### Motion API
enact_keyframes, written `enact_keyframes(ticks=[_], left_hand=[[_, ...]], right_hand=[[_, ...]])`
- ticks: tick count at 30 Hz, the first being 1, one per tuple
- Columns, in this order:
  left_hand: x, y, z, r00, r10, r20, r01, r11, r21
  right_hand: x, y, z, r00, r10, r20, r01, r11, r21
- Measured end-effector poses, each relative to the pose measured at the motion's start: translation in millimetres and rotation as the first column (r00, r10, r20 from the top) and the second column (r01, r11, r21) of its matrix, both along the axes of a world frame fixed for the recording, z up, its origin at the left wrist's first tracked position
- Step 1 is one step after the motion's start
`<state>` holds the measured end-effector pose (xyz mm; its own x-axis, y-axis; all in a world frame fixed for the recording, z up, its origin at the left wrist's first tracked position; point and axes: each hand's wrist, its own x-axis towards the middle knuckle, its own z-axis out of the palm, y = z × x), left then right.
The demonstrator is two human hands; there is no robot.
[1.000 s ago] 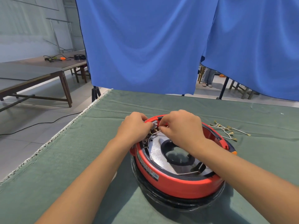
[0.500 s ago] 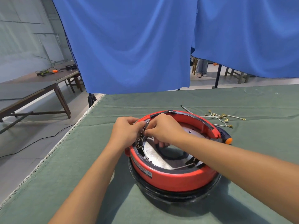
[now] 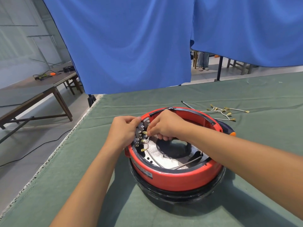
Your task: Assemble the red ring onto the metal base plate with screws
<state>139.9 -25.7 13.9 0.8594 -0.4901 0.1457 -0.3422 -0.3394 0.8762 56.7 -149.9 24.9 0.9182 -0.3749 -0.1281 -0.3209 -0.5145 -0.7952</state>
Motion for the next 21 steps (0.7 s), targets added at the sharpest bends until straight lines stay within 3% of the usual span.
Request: enact_keyframes(ticks=[14, 21], left_hand=[[-5.4, 2.2, 3.3, 0.999, -0.002, -0.042, 0.002, 1.0, -0.001], [-4.8, 1.3, 2.4, 0.999, 0.019, -0.039, -0.018, 1.0, 0.004]], right_hand=[[4.1, 8.2, -0.3, 0.996, -0.082, -0.018, 0.08, 0.99, -0.115], [4.2, 8.7, -1.3, 0.995, -0.102, -0.021, 0.1, 0.993, -0.066]])
